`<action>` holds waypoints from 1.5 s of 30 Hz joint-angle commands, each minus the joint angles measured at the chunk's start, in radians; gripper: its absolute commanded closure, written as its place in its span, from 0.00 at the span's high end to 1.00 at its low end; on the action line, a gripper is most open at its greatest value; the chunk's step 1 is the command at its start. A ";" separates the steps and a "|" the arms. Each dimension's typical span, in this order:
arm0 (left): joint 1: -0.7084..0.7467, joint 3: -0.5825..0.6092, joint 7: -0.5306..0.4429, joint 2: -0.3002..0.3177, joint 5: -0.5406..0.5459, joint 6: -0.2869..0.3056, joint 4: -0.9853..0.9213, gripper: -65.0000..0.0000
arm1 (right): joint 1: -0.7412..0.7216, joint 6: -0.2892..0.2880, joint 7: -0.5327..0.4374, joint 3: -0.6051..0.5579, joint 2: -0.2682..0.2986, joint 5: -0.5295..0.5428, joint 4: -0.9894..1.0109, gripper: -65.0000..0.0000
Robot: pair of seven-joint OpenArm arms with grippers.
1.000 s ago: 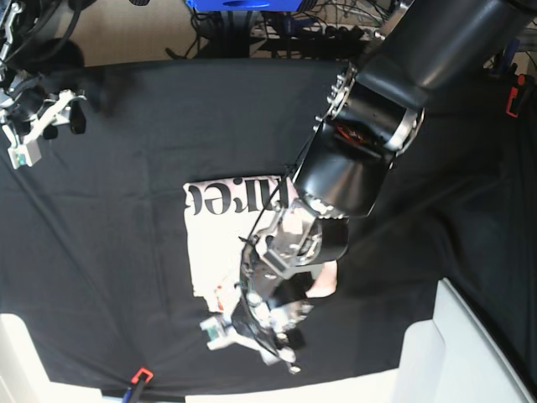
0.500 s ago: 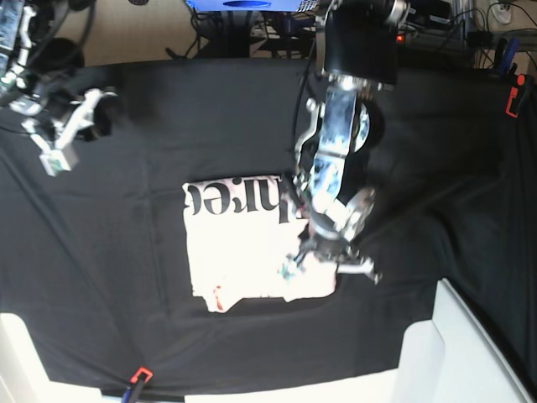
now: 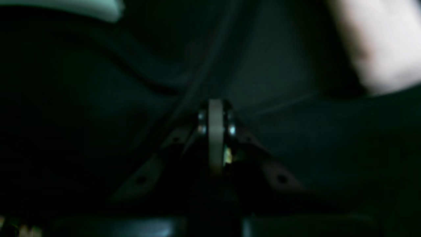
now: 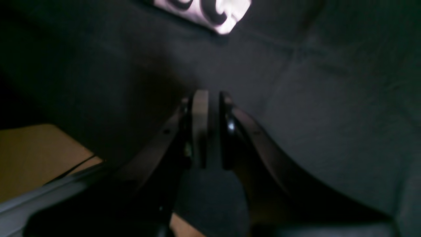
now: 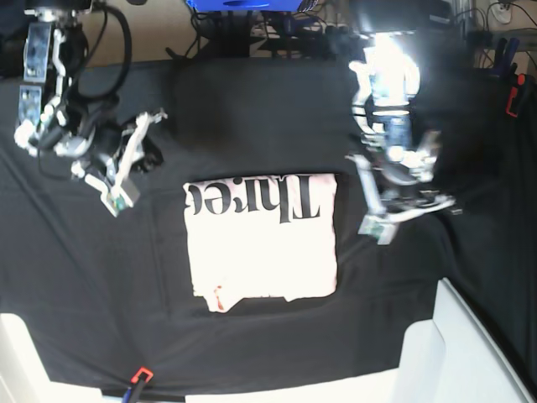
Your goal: Fold the T-shirt properly
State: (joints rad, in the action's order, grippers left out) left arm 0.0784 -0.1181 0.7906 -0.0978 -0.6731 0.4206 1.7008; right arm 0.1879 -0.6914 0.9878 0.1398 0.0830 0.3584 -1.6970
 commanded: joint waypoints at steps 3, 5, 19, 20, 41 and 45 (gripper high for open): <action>0.047 -0.102 0.002 0.057 -0.015 -0.010 0.018 0.00 | -0.067 -0.007 0.039 0.001 -0.024 0.018 -0.018 0.09; 0.087 -0.160 0.002 0.102 -0.015 -0.010 0.014 0.00 | -0.100 -0.007 0.061 -0.001 -0.047 0.018 -0.018 0.09; 0.220 -0.326 0.002 0.217 -0.015 -0.010 0.025 0.00 | -0.219 -0.007 -0.066 -0.269 -0.110 0.020 0.082 0.09; 0.223 -0.326 0.002 0.217 -0.015 -0.010 0.028 0.00 | -0.236 -0.007 -0.079 -0.277 -0.110 0.020 0.131 0.09; 0.225 -0.315 0.002 0.189 -0.009 -0.010 0.092 0.00 | -0.388 -0.007 -0.383 -0.288 -0.016 0.018 0.737 0.09; 0.225 -0.315 0.002 0.189 -0.009 -0.010 0.092 0.00 | -0.387 -0.007 -0.366 -0.286 -0.013 0.018 0.728 0.09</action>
State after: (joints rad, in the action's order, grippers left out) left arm 0.3050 -0.4301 0.7929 0.0784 -0.6708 0.4221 1.7756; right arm -0.1738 -0.6910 0.6426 -0.1501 0.0662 0.3595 -0.9478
